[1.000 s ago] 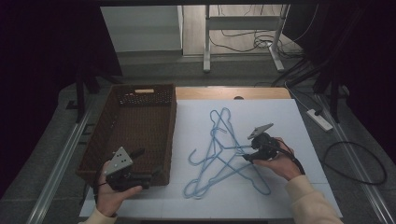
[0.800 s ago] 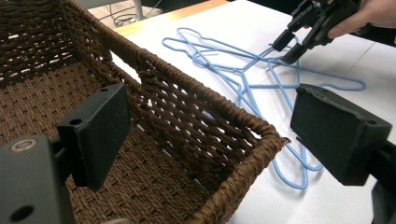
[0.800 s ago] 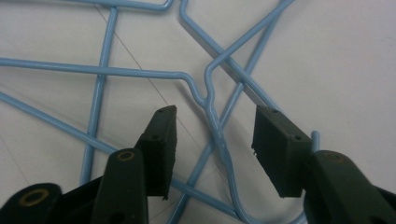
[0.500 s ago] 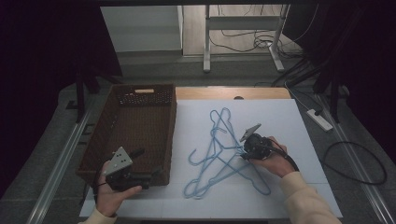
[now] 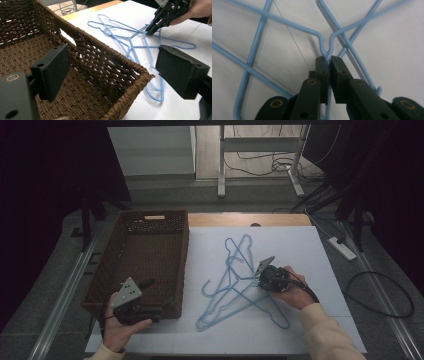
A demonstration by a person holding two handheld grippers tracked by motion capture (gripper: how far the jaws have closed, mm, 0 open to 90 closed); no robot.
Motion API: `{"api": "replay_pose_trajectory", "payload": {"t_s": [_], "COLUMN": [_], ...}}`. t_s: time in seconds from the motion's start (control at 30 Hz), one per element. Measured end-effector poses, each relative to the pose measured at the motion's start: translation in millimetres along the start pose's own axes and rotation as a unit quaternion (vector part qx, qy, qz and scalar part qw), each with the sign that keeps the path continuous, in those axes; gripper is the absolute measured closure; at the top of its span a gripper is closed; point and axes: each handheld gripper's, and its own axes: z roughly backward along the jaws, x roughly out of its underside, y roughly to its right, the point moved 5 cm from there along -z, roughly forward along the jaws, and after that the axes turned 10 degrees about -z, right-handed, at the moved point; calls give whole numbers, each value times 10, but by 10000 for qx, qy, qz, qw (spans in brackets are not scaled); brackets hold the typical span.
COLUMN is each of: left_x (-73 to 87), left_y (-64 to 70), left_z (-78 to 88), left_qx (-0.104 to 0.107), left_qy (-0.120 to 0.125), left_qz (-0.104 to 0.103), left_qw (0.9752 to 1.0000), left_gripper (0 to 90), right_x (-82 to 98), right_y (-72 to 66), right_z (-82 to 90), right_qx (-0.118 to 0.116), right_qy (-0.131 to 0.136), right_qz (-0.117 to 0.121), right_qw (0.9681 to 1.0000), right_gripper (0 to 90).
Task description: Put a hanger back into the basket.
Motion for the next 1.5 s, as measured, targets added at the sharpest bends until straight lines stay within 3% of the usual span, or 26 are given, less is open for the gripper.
{"api": "replay_pose_trajectory", "payload": {"t_s": [0.3, 0.5, 0.97, 1.2, 1.5], "left_x": [-38, -107, -356, -534, -614], "left_y": [32, 91, 278, 448, 617], "left_z": [9, 7, -138, -366, -682], "left_qx": [-92, -68, 165, 438, 652], "left_qy": [2, 16, -197, -391, -613], "left_qz": [-133, -247, -336, -461, -566], "left_qw": [9999, 9997, 9991, 9972, 9944], "left_gripper": [128, 129, 149, 153, 160], "right_x": [-12, -58, -66, -37, -32], "right_y": [13, 16, 2, -42, -102], "right_z": [62, 167, 399, 473, 504], "right_qx": [241, 225, 131, 201, 229], "right_qy": [155, 483, 787, 737, 725], "right_qz": [97, -76, -260, -244, -225], "right_qw": [9995, 9986, 9965, 9968, 9969], "right_gripper": [861, 862, 862, 862, 862]}}
